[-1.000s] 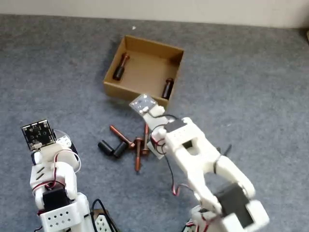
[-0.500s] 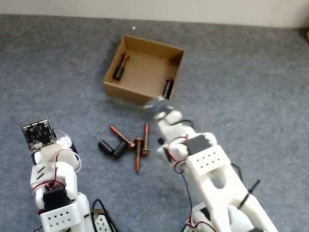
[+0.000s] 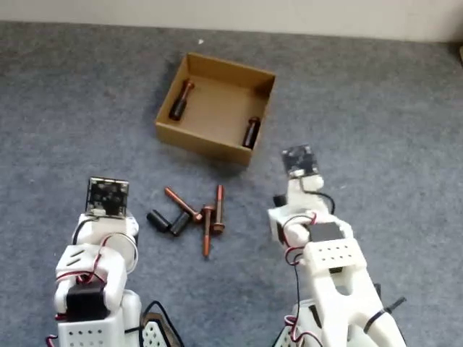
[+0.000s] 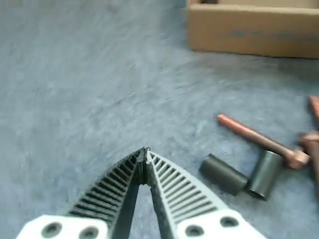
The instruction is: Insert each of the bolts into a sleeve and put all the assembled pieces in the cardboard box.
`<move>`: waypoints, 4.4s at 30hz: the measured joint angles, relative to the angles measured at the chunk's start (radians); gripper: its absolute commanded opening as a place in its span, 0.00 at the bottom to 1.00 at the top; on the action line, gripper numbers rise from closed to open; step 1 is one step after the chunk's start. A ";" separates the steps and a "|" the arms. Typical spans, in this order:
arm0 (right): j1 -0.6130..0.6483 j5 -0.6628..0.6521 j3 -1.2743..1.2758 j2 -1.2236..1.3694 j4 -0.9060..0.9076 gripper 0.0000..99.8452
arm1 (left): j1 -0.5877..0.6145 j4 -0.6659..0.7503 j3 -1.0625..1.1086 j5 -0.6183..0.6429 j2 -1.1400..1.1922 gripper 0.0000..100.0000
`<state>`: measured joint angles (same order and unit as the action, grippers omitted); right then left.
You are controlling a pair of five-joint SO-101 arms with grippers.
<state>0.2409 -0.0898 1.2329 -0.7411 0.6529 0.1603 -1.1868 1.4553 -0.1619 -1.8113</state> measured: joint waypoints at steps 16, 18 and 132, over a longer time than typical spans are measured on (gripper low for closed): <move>-0.034 0.014 0.000 0.000 -0.014 0.00 | -0.313 -0.094 -0.381 -0.077 0.618 0.01; -0.055 0.014 0.000 0.000 -0.014 0.00 | -0.354 -0.094 -0.430 -0.034 0.755 0.03; -0.233 0.014 0.000 0.000 -0.074 0.00 | -0.577 0.315 -0.488 0.051 1.488 0.11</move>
<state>0.0077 -0.0760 1.2329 -0.7411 0.5792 -0.4166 -0.8723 0.9674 -0.1112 -0.3230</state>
